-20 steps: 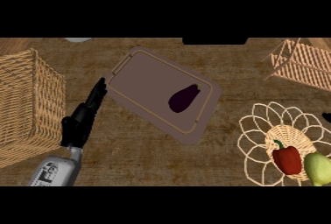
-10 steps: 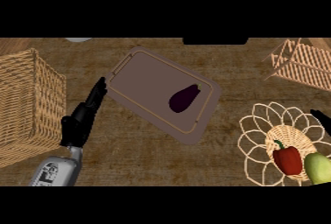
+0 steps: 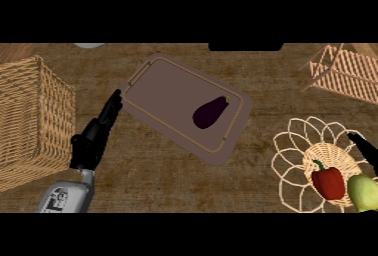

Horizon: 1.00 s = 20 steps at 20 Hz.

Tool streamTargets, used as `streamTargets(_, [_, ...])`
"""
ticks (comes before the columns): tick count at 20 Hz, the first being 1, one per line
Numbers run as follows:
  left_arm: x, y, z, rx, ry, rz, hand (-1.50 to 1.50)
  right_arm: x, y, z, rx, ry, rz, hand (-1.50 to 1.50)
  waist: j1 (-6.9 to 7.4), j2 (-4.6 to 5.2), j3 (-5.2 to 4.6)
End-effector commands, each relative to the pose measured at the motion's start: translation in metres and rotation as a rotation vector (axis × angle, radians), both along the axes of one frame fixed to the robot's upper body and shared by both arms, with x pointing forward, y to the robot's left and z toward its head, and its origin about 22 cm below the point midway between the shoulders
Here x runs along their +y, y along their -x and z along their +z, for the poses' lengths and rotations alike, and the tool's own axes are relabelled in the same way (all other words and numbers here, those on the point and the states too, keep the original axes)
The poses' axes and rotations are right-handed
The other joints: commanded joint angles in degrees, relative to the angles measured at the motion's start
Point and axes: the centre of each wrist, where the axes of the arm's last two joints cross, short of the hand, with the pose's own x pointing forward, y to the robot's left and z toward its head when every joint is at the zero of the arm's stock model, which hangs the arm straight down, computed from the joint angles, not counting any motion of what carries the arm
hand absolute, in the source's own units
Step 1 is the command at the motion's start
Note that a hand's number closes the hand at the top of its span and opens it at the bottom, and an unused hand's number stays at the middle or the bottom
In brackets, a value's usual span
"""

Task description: Pick the bell pepper from the placemat and place it in the tiered shelf

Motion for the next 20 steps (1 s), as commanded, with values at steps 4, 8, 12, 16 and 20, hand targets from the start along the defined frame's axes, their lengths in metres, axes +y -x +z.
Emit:
streamTargets(4, [0.009, -0.001, -0.002, -0.013, 0.001, -0.002, 0.00, 0.005, -0.015, -0.007, 0.007, 0.023, -0.010, -1.50, 0.08, 0.02, -0.01])
streamTargets(8, [-0.002, 0.000, -0.003, 0.003, 0.005, -0.013, 0.00, -0.004, -0.033, -0.019, 0.023, 0.048, -0.010, -1.50, 0.18, 0.05, 0.00])
streamTargets(12, [-0.002, -0.009, -0.013, 0.009, -0.003, -0.005, 0.00, 0.000, -0.012, -0.051, 0.005, 0.036, -0.007, -1.50, -0.09, 0.04, 0.00])
streamTargets(16, [0.005, -0.002, -0.002, -0.010, 0.003, 0.009, 0.00, -0.004, -0.020, -0.041, 0.040, 0.045, -0.023, -1.50, 0.04, 0.01, 0.00])
streamTargets(20, [0.001, 0.008, 0.000, 0.014, -0.006, 0.007, 0.00, -0.013, -0.043, -0.064, 0.037, 0.027, -0.015, -1.50, 0.36, 0.04, 0.01])
